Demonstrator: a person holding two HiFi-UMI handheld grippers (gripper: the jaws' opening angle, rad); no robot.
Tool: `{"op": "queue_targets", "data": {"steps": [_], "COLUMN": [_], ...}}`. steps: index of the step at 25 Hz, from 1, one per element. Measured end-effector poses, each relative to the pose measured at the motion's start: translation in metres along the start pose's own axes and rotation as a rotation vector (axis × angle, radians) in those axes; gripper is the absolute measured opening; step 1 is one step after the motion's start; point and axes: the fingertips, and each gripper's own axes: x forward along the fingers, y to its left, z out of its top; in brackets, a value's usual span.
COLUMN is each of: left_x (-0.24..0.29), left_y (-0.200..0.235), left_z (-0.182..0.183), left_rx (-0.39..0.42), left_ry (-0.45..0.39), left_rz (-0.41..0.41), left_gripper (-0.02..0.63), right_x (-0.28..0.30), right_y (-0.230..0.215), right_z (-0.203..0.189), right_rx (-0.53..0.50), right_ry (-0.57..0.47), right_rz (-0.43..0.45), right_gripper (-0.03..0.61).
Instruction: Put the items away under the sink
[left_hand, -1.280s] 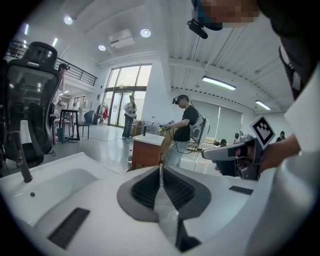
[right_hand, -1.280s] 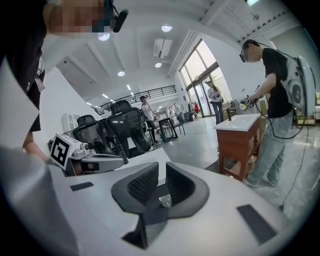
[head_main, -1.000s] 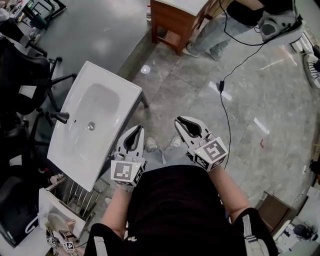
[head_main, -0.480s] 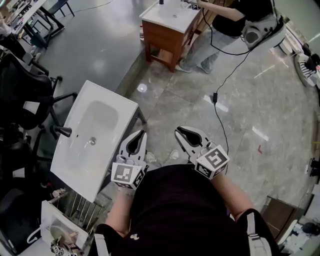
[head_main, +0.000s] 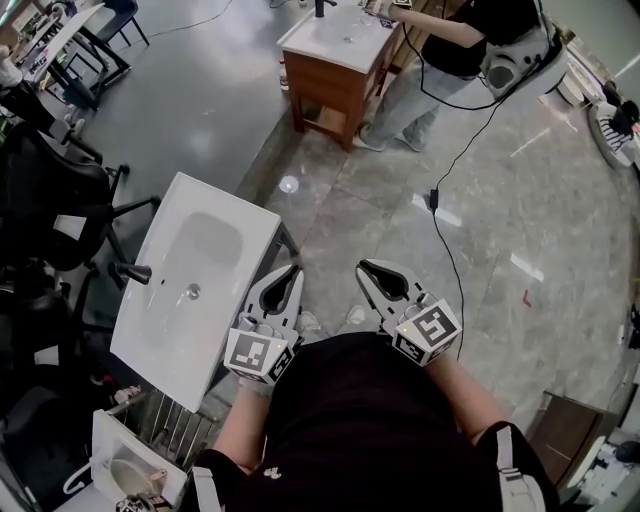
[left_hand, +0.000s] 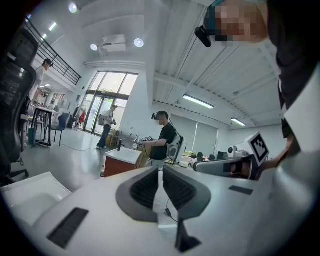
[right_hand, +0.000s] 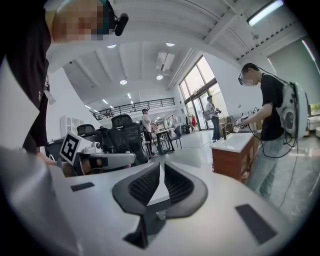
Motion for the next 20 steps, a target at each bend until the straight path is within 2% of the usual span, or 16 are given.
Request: {"op": "queue_targets", "data": {"steps": [12, 20], "left_x": [0.008, 0.011], "left_y": [0.005, -0.001], "left_z": [0.003, 0.008], "left_rx": [-0.001, 0.02], "left_ry": [0.012, 0.022], "left_rz": [-0.02, -0.032], "left_gripper": [0.029, 0.029], "right_x": [-0.005, -0.005], "right_y": [-0.013, -0.017], "right_z": [0.001, 0.005], "right_rx": [0.022, 0.028], "right_ry": [-0.002, -0.01], "right_rz": [-0.045, -0.044], "right_gripper": [0.049, 0.049]}}
